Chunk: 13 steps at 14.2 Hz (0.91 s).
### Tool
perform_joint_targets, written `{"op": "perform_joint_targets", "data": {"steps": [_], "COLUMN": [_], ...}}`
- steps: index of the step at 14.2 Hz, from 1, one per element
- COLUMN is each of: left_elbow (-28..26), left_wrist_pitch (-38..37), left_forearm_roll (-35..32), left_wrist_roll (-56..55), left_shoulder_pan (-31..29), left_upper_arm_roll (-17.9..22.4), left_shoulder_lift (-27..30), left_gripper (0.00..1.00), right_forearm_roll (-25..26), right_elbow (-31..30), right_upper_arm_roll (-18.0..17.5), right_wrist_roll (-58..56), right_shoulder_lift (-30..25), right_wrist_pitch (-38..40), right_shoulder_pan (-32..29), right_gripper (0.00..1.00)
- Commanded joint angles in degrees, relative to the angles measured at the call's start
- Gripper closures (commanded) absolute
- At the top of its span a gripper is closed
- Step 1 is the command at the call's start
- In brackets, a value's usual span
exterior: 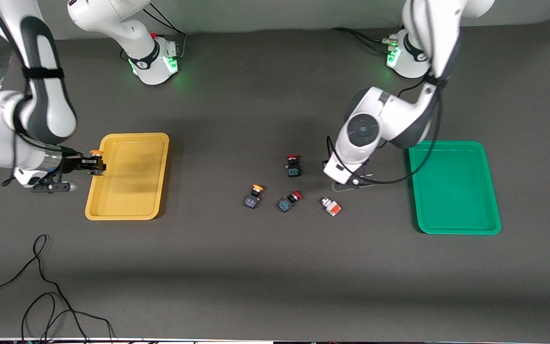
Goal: Place green and yellow buttons in trays
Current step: 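Place the yellow button in the yellow tray while the left gripper places the green button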
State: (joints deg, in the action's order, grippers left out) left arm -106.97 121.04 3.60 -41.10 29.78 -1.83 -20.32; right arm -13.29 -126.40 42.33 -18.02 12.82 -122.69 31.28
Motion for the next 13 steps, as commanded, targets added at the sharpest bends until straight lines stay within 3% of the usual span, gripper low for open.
{"op": "perform_joint_targets", "data": {"steps": [1, 4, 8, 10, 13], "left_elbow": [4.5, 4.5, 4.2, 3.4, 0.5], "left_wrist_pitch": [-7.9, -13.0, -21.8, -21.6, -16.7], "left_forearm_roll": [1.5, 2.7, 3.3, 1.9, -2.3], "left_wrist_roll": [0.0, 4.7, 19.7, 26.3, 35.0], "left_shoulder_pan": [-3.1, -6.8, -18.9, -25.1, -31.2], "left_upper_arm_roll": [-0.5, -0.4, -0.2, -0.2, -0.2], "left_shoulder_lift": [3.6, 9.0, 12.9, 12.9, 11.2], "left_gripper": [0.69, 0.69, 0.69, 0.68, 0.68], "right_forearm_roll": [-4.3, -11.1, -11.6, -14.5, -14.7], "right_elbow": [-1.7, -1.7, -1.7, -1.8, -1.7], "right_upper_arm_roll": [-0.1, 0.0, 0.0, 0.0, 0.0], "right_wrist_roll": [-3.0, -10.8, -10.8, -10.9, -10.8], "right_shoulder_lift": [6.4, 9.3, 10.8, 10.9, 10.8], "right_wrist_pitch": [-6.1, -6.8, -7.5, -7.2, -6.7], "right_shoulder_pan": [1.2, 1.2, 1.2, 1.3, 1.7], "right_gripper": [1.00, 1.00, 0.98, 0.03, 0.00]}}
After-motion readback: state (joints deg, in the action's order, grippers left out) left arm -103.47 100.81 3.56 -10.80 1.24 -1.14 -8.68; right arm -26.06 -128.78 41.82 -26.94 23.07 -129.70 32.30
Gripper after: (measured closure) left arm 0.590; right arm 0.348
